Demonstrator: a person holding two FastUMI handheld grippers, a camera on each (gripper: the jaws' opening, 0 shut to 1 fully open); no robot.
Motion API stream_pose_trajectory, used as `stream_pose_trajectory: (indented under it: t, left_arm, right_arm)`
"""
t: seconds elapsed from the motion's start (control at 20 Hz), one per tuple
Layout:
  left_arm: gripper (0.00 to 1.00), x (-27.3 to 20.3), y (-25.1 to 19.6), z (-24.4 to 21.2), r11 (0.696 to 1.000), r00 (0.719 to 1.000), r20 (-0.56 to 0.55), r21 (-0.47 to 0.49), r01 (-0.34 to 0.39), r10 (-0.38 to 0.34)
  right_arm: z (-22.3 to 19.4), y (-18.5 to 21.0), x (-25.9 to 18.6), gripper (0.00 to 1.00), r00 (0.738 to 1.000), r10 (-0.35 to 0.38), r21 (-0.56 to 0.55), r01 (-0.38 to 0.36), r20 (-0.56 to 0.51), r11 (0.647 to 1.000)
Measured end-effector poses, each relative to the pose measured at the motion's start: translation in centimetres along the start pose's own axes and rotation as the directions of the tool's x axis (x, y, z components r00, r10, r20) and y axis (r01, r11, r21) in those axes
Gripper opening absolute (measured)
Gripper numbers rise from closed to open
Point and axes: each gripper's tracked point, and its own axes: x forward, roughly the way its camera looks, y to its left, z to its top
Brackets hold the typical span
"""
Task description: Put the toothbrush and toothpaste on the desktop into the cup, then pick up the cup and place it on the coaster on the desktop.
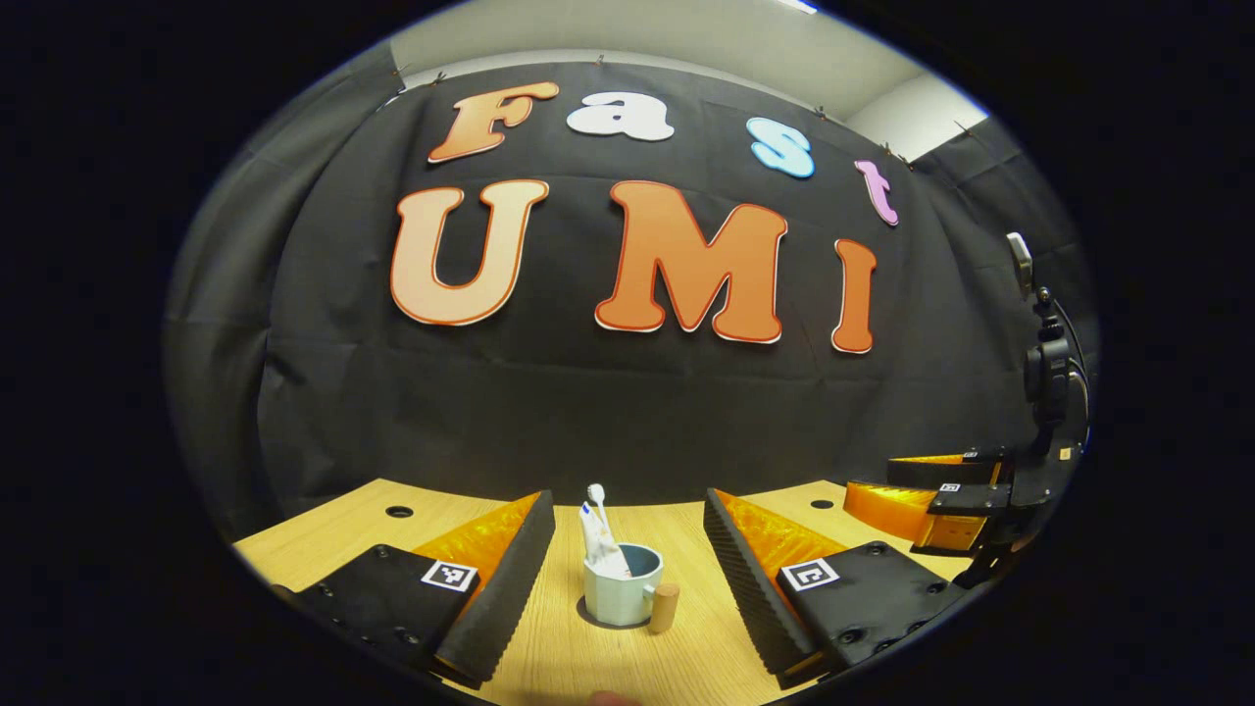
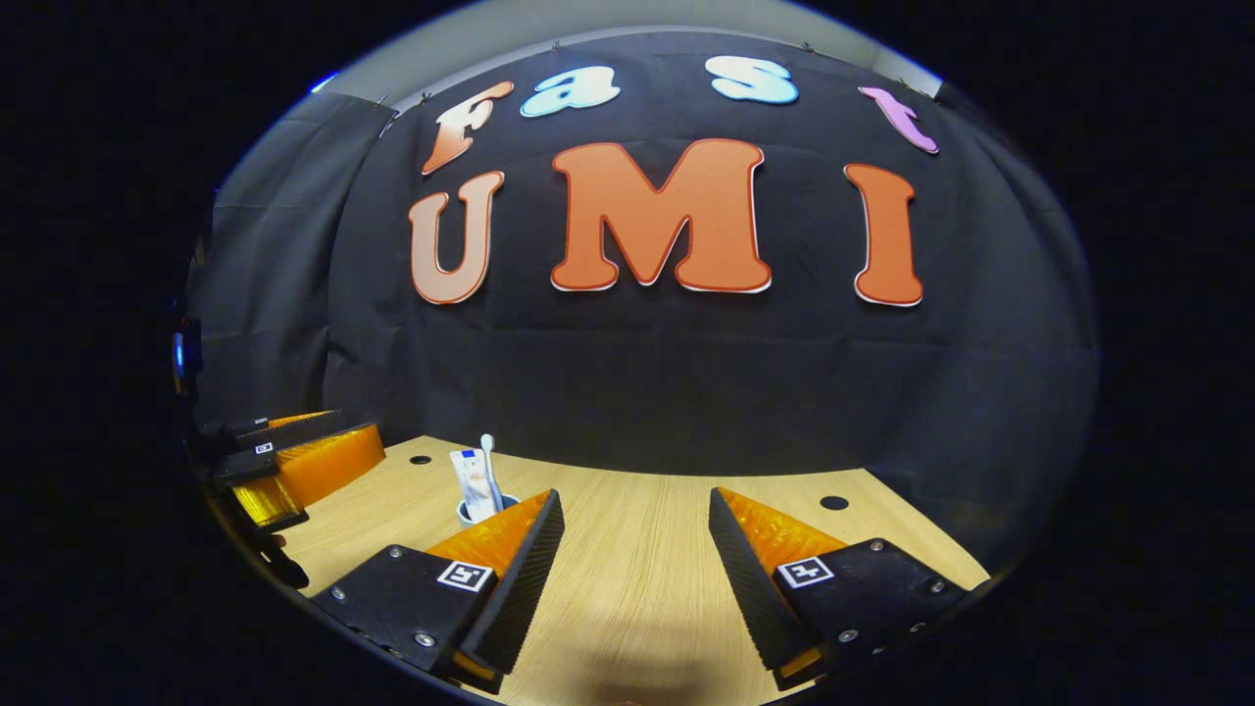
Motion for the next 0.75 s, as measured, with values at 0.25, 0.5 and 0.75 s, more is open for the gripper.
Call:
stream_pose_trajectory:
  t: [0.25, 0.5, 0.75]
  left_arm:
    - [0.97, -0.9, -0.5, 1.1, 0.999, 0.999, 0.035, 0.02, -0.025, 0.025]
    - [0.98, -1.4, -0.7, 1.7, 0.999, 0.997, 0.054, 0.017, -0.047, 0.046]
    - [0.97, -1.8, -1.3, 2.4, 0.998, 0.996, 0.075, 0.024, -0.052, 0.05]
  right_arm:
    - [0.3, -2.1, -1.1, 0.9, 0.998, -0.034, 0.021, 0.033, 0.051, 0.999]
    - [0.6, -3.4, -2.7, 0.9, 0.996, -0.048, 0.043, 0.045, 0.08, 0.998]
    - [0.4, -3.9, -3.3, 0.9, 0.995, -0.056, 0.044, 0.053, 0.08, 0.998]
